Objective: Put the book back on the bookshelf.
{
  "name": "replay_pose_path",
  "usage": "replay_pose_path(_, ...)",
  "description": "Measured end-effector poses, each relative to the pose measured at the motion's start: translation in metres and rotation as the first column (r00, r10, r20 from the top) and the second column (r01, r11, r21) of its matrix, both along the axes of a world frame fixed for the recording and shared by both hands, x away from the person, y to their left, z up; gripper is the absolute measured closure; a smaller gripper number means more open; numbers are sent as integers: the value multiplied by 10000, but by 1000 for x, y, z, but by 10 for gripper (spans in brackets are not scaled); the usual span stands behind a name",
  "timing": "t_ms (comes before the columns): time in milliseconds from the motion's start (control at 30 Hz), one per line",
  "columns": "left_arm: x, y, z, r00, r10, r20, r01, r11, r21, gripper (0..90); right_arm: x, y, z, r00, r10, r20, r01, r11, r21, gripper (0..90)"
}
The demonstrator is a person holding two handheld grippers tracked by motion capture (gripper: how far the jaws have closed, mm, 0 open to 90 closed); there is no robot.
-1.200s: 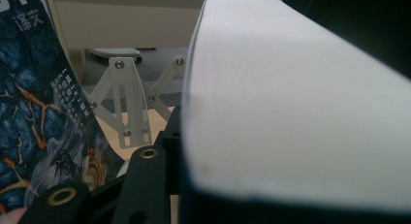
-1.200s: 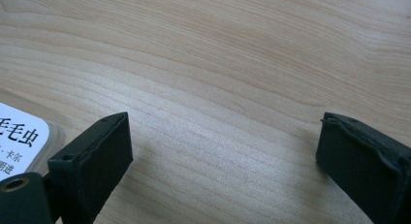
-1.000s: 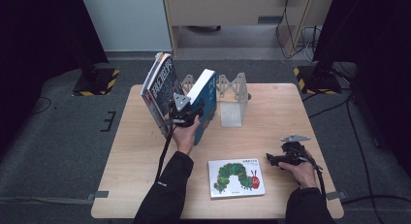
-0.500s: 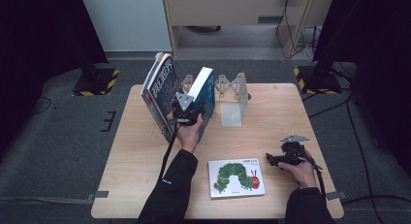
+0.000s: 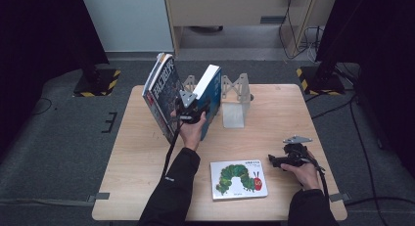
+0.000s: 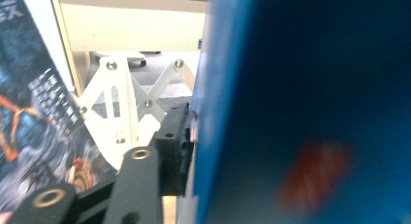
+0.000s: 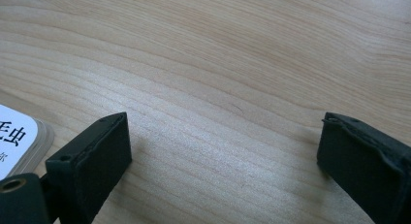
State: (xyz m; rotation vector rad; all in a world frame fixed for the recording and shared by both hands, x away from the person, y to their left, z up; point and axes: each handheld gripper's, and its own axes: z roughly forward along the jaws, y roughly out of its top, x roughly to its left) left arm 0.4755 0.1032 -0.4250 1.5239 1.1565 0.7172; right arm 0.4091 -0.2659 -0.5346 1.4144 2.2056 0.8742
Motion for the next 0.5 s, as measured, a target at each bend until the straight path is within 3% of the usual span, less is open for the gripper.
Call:
replay_pose_path(200,-23,9,-13,9998,-222,-16,223,9992,321,462,0,0,0,10000,18,-7,-18,10000,-35,53)
replay_pose_path(400,-28,16,-28,9981,-514,-340,524,9982,293,428,-1,0,0,10000,47,-19,-47,10000,-74,53)
replay_pose_path(500,-29,19,-36,9968,-542,-585,561,9979,315,466,-1,0,0,10000,40,-8,-40,10000,-61,53)
